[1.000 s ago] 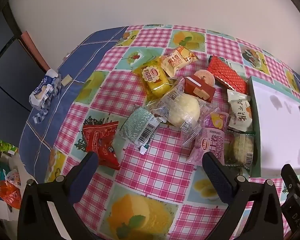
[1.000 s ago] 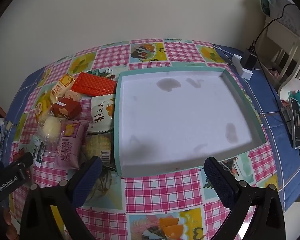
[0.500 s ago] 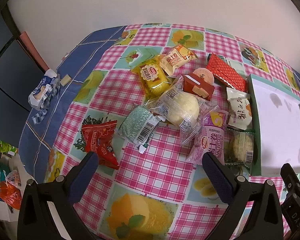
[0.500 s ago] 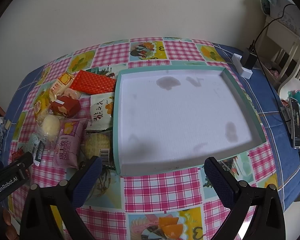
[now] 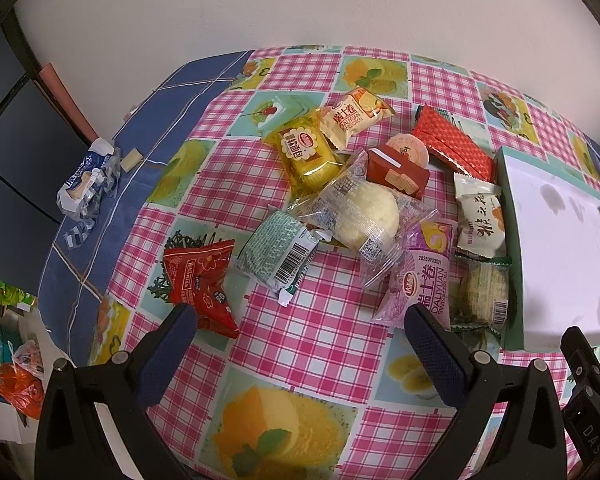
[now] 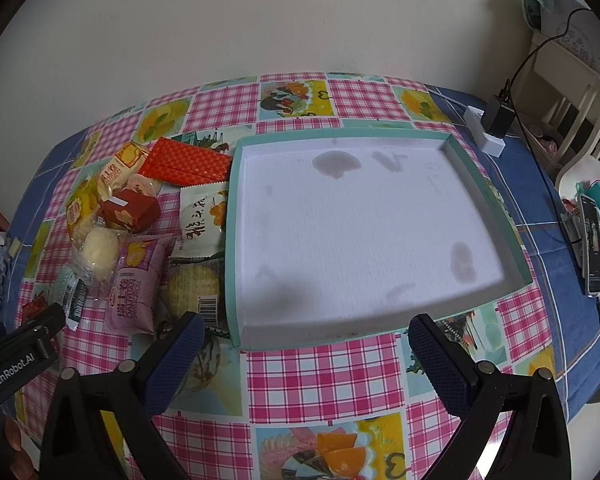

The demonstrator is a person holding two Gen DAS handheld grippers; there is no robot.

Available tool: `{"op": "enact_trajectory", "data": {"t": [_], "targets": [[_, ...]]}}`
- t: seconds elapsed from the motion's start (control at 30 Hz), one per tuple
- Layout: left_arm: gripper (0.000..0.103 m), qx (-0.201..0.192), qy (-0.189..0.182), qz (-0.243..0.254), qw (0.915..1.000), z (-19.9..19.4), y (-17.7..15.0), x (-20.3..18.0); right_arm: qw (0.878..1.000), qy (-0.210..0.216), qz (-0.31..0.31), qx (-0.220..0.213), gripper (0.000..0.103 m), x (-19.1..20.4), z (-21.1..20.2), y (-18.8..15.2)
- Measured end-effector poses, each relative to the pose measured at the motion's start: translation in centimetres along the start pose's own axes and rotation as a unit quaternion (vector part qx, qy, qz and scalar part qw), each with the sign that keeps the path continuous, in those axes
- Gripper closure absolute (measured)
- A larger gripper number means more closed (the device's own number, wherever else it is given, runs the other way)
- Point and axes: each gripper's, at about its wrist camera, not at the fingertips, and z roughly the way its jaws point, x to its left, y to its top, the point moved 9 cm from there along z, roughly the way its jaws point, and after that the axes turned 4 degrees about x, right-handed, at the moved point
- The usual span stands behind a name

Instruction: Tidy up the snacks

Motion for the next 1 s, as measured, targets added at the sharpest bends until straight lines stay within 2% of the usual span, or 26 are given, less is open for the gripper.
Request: {"op": "enact_trajectory", "data": {"t": [1.0], "targets": [[0.000,0.008,0.006,0.003,0.9999,0.21,-0.28,0.08,1.000,-0.004,-0.003,0.008,0.000,0.10,0.30,-0.25]]}}
